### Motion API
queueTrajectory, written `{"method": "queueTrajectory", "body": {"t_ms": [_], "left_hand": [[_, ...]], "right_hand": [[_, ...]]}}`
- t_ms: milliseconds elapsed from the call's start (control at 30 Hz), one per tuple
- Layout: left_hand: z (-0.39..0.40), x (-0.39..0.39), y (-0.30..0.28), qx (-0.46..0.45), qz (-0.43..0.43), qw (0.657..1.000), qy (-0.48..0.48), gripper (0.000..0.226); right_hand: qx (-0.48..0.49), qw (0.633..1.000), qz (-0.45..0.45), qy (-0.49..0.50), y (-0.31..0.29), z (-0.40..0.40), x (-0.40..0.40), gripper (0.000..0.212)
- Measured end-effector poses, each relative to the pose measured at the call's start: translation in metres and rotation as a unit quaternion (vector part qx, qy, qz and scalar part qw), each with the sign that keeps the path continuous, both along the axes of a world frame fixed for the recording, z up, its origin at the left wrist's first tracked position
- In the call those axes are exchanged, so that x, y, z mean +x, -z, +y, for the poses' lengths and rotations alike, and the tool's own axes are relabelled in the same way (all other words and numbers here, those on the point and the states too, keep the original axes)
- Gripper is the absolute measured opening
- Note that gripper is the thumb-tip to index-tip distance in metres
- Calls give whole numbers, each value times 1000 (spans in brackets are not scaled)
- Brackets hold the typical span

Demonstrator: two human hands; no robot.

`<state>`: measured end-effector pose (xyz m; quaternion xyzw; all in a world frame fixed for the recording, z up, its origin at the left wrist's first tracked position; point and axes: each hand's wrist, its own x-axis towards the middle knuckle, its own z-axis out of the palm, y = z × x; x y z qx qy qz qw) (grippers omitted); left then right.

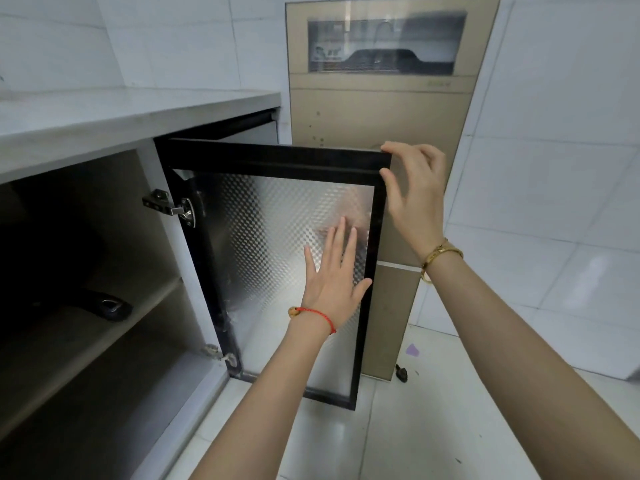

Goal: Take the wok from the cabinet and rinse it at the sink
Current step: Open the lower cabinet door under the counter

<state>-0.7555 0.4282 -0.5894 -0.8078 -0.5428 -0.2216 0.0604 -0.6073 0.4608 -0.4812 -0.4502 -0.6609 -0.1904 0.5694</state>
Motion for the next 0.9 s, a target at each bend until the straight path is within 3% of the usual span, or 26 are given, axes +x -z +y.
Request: {"method": "queueTrajectory", "body": {"t_ms": [633,900], "left_hand": [[39,3,9,-26,-11,999,17,83],[22,-6,-7,-84,-38,995,48,84]], "right_hand": [[-19,1000,1,22,-1,37,7,27],[-31,999,15,15,-4,22,1,27]]}}
